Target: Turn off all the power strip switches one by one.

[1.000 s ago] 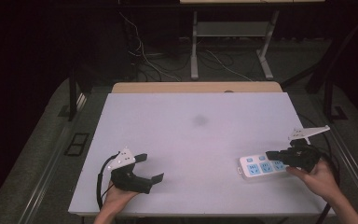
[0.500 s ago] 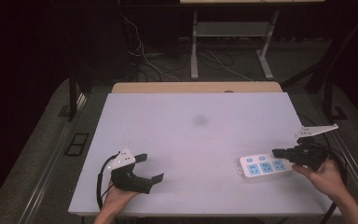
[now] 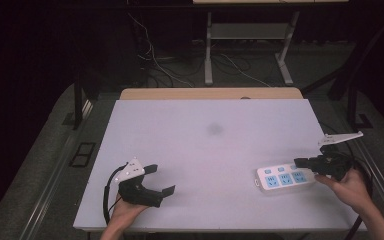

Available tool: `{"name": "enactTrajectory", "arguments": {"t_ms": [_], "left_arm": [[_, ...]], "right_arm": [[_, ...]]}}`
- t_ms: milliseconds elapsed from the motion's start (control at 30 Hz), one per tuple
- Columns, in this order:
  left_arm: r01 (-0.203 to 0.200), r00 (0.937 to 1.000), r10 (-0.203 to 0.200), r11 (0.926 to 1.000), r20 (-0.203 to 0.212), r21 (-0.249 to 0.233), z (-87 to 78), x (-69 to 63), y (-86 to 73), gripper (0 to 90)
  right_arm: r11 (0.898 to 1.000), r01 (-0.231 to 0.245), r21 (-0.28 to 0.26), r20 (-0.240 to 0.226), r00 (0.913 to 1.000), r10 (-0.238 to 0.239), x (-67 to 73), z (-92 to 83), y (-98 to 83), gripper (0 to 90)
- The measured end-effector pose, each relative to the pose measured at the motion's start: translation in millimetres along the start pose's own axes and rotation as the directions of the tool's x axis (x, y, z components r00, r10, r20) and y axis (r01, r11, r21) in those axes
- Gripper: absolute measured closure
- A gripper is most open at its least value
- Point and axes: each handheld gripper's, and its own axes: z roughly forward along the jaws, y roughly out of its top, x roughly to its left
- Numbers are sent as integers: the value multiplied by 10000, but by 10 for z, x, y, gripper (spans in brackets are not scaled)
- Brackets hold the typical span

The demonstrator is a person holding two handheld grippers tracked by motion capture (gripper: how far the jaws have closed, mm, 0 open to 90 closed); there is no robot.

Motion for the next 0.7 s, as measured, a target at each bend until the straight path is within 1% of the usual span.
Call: {"name": "enactTrajectory", "arguments": {"t_ms": [167, 300, 600, 700], "left_arm": [[6, 10000, -6, 10000, -4, 9, 1, 1, -1, 13], [9, 10000, -9, 10000, 1, 10, 3, 0, -1, 13], [24, 10000, -24, 10000, -8, 7, -3, 5, -2, 14], [15, 10000, -15, 10000, -4, 10, -1, 3, -2, 14]], "right_arm": [[9999, -134, 27, 19, 9999, 134, -40, 21, -22, 898], [9997, -208, 160, -33, 9998, 209, -70, 63, -39, 899], [9993, -240, 281, 41, 9997, 239, -110, 123, -33, 899], [9988, -217, 443, 28, 9998, 216, -112, 160, -44, 898]]}}
